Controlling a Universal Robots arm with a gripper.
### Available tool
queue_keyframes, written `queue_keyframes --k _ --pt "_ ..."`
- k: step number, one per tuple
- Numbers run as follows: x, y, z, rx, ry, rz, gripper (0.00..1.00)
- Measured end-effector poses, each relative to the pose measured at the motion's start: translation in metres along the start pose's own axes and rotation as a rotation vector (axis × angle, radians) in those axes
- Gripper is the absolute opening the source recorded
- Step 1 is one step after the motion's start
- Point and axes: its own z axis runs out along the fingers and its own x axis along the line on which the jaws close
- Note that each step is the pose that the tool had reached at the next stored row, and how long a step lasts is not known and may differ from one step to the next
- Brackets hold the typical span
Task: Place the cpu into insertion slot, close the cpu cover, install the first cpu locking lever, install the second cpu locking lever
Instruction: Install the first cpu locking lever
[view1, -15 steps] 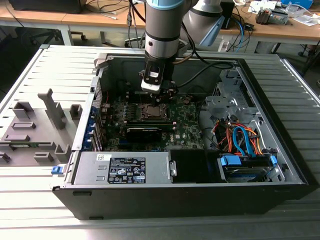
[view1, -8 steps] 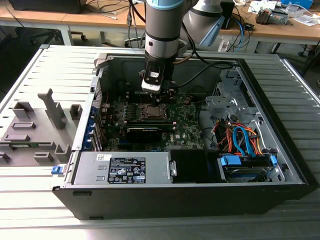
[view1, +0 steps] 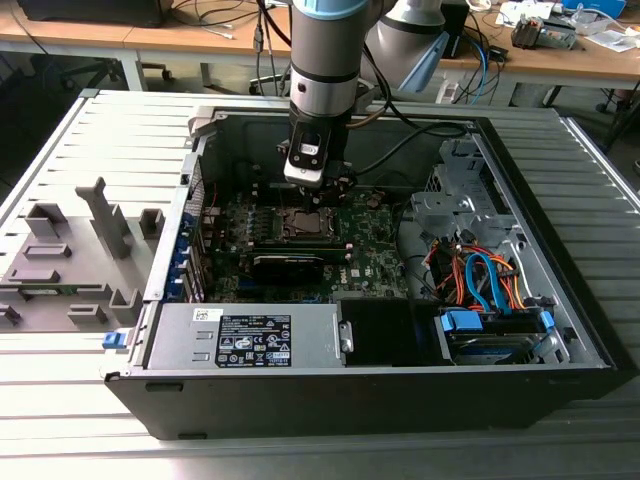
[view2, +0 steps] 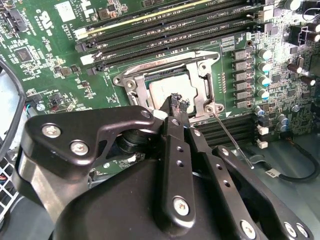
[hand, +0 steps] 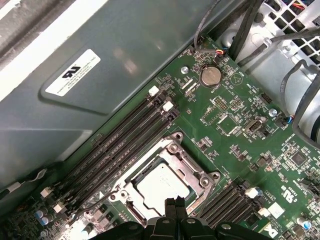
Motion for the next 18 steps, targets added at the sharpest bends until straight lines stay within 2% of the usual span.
queue_keyframes --k 18 --pt "0.0 0.0 0.0 0.0008 0.0001 -0.031 0.11"
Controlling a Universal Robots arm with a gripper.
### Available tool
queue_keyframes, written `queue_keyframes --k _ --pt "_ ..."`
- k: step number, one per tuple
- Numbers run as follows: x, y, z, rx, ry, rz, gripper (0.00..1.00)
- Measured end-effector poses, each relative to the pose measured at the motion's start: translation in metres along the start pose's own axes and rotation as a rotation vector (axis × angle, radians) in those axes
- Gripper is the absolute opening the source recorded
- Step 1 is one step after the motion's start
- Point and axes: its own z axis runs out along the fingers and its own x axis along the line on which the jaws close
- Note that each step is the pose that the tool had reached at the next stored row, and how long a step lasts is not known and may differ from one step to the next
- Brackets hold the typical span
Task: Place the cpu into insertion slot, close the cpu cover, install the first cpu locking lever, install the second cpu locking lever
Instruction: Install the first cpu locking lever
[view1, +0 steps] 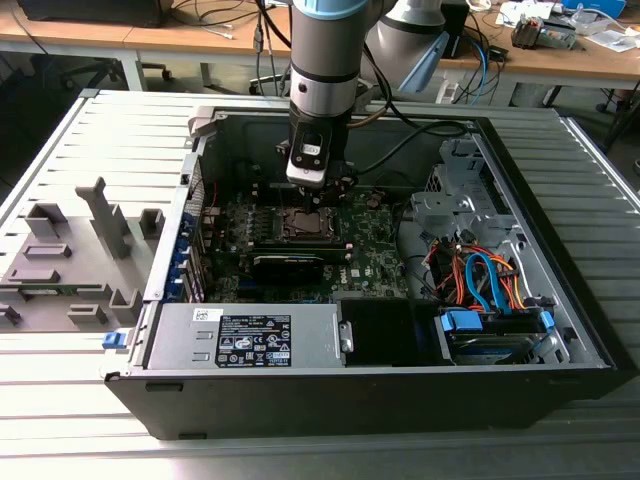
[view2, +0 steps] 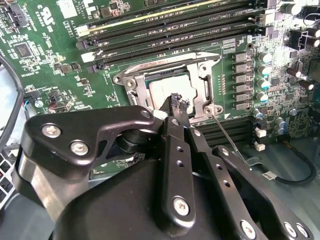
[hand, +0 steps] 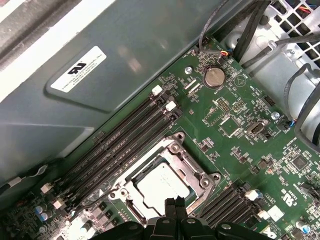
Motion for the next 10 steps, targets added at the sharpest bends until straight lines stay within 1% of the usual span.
queue_keyframes --k 10 --pt "0.0 0.0 0.0 0.0004 0.0001 -0.014 0.11"
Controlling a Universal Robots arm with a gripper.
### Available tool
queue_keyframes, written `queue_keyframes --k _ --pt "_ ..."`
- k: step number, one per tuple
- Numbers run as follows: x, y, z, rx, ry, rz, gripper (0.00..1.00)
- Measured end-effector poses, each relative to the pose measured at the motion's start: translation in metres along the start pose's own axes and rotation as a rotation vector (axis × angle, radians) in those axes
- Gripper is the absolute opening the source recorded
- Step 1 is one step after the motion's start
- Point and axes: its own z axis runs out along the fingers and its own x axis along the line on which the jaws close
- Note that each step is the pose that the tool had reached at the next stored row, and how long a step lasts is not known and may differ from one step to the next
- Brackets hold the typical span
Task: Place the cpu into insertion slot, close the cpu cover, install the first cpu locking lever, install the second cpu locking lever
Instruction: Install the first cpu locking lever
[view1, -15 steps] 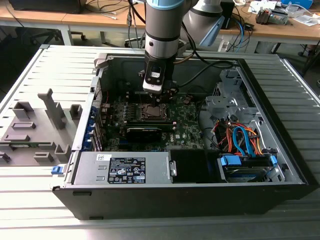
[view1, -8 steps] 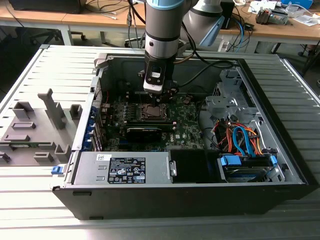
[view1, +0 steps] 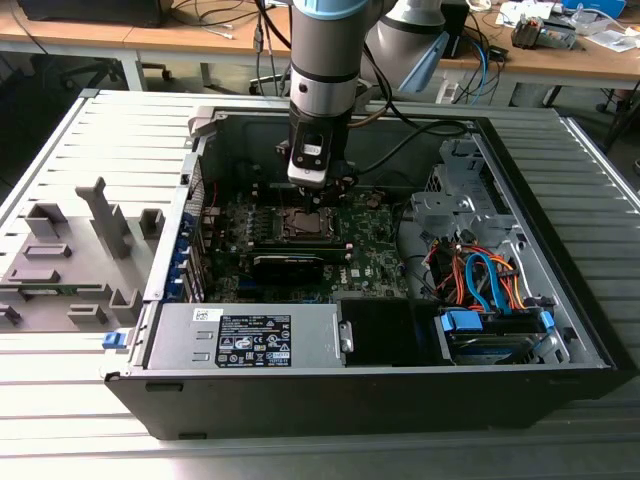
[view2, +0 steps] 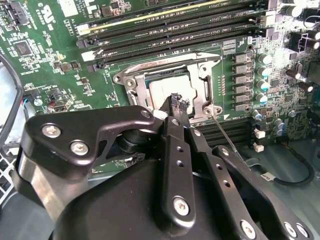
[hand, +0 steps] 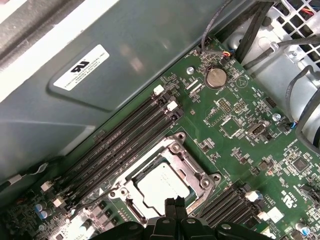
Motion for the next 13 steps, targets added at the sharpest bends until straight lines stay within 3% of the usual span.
queue_keyframes --k 13 --pt "0.0 0.0 0.0 0.0007 0.0001 -0.026 0.11"
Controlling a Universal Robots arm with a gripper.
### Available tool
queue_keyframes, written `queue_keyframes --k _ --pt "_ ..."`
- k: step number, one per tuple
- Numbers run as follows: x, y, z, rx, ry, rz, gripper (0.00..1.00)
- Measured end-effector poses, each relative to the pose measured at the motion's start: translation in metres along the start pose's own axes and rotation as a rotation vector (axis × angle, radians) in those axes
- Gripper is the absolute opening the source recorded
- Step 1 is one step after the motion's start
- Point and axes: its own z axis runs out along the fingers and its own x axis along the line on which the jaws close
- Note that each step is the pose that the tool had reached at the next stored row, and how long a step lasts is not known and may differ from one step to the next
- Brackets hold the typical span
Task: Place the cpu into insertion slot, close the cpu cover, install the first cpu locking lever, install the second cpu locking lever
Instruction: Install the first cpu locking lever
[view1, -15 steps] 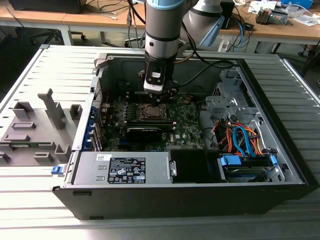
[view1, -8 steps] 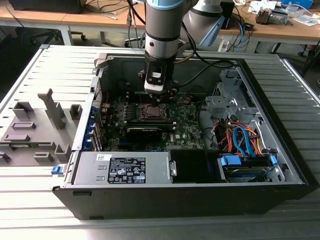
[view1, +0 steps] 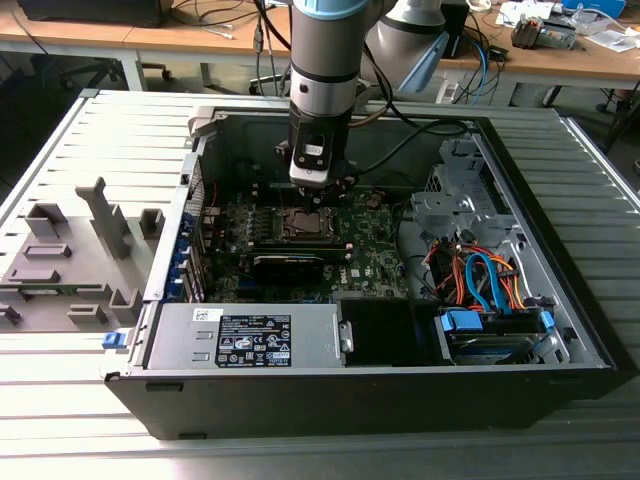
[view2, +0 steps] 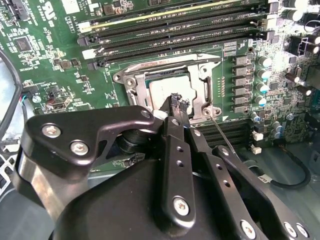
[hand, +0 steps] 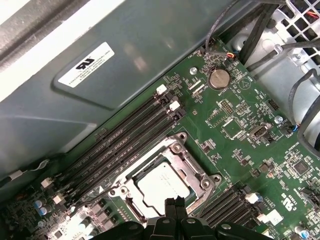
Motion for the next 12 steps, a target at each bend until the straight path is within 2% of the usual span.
queue_keyframes --k 12 --pt "0.0 0.0 0.0 0.0005 0.0001 -0.021 0.11"
